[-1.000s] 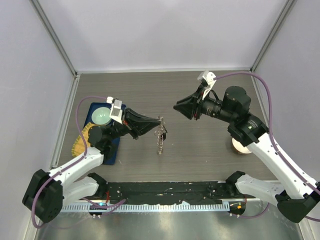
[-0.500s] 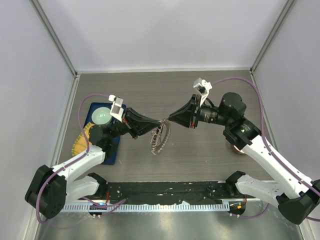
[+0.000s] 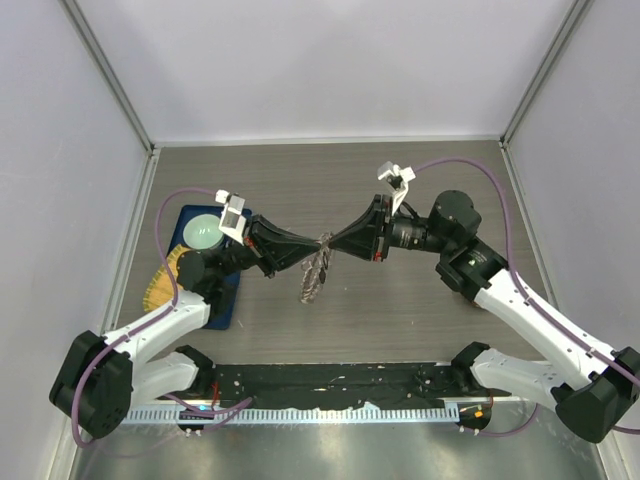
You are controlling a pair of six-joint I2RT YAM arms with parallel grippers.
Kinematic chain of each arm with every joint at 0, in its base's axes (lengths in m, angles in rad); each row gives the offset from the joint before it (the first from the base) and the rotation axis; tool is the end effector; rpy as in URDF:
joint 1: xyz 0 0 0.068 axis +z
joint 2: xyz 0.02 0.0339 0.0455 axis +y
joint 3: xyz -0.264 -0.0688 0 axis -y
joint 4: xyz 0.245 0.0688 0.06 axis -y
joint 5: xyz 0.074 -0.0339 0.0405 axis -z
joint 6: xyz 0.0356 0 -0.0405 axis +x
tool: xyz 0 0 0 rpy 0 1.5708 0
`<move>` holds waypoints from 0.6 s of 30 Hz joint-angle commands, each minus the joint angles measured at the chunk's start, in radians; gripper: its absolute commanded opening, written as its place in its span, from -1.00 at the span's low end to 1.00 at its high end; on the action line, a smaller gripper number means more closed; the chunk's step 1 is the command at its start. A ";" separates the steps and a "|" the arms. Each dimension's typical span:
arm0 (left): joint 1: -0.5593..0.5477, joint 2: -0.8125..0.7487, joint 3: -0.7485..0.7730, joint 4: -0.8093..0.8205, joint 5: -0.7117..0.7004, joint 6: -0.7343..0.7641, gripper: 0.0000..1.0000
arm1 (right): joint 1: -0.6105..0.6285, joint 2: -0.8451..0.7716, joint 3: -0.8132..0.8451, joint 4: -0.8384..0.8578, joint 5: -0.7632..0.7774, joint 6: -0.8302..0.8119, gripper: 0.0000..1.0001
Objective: Remove the keys from the keyring
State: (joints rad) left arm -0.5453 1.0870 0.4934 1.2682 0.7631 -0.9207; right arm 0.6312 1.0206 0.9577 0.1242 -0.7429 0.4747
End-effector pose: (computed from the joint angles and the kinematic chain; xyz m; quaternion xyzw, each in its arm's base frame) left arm 0.1683 -0.1309 0.3222 0.2547 0.4577 -0.6796 0.5137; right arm 0.1717 0.1553 0.3892 -0.3135 0.6158 0.5681 0.4470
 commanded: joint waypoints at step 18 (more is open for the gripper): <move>0.004 -0.002 0.031 0.135 -0.028 0.031 -1.00 | 0.088 -0.033 0.028 -0.107 0.135 -0.084 -0.67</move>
State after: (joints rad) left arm -0.5453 1.0874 0.4934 1.2682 0.7525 -0.9077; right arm 0.7162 1.0180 0.9169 0.0780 -0.6659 0.4469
